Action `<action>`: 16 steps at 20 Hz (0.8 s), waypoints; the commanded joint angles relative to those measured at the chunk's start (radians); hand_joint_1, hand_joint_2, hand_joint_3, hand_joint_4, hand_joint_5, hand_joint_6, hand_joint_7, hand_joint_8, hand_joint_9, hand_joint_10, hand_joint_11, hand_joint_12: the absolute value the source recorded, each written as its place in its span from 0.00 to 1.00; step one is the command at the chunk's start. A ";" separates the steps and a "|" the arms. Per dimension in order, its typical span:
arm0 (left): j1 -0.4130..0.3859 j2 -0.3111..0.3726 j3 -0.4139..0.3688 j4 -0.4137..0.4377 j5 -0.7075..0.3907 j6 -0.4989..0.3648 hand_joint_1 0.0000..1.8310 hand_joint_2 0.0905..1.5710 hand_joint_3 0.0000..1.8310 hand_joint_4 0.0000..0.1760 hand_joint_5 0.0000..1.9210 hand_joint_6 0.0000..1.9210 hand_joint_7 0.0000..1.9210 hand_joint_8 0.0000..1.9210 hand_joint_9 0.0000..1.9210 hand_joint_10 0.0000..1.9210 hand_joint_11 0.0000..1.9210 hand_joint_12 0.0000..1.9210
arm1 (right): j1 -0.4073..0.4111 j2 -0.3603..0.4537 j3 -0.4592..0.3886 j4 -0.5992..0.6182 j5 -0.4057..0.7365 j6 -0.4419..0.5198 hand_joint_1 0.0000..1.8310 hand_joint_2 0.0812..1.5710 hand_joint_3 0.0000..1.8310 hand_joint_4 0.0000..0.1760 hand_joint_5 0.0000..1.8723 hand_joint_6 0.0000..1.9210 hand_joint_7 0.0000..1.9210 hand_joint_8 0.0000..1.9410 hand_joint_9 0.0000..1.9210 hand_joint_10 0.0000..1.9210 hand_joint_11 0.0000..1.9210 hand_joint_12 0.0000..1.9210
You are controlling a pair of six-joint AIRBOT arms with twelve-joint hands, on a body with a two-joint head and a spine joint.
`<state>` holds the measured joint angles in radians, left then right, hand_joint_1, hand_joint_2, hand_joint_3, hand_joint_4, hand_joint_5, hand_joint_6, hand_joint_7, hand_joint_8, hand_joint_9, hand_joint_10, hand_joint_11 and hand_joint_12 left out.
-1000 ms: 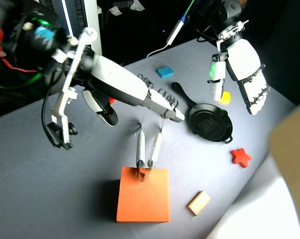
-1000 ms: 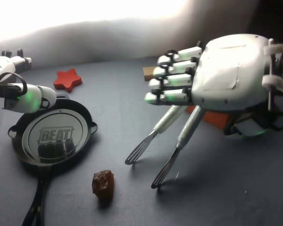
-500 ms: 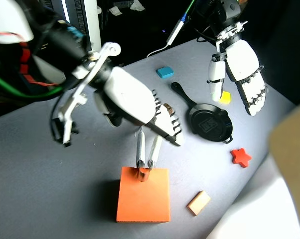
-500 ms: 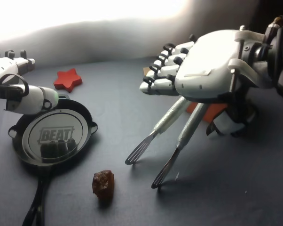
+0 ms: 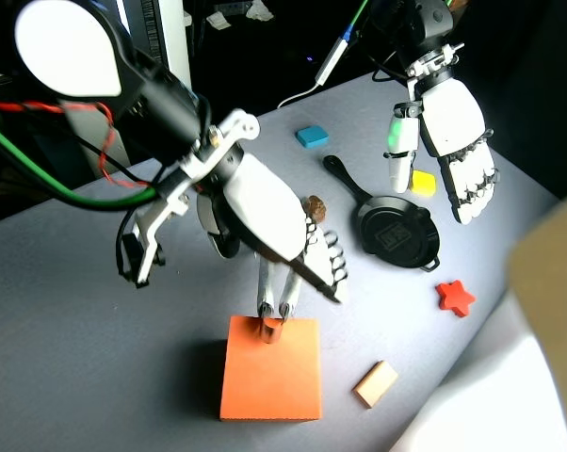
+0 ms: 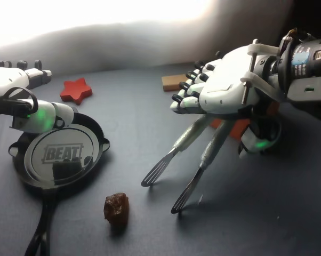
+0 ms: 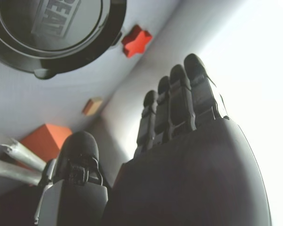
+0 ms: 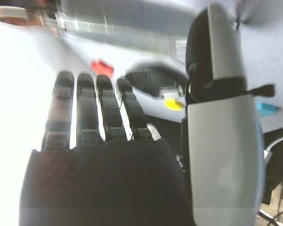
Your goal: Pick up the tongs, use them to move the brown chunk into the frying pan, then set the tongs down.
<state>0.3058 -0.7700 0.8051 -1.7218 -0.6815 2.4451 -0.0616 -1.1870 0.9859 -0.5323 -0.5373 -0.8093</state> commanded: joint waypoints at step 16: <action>0.004 0.007 0.001 0.060 -0.019 -0.006 0.04 0.83 0.00 0.16 0.02 0.00 0.03 0.00 0.03 0.00 0.00 0.12 | -0.046 -0.090 0.112 -0.029 0.110 -0.011 0.58 0.57 0.00 0.00 0.00 0.00 0.00 0.00 0.00 0.00 0.00 0.00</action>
<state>0.3157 -0.7700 0.8047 -1.7199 -0.6731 2.4397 -0.1165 -1.2861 1.0981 -0.5327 -0.4950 -0.8135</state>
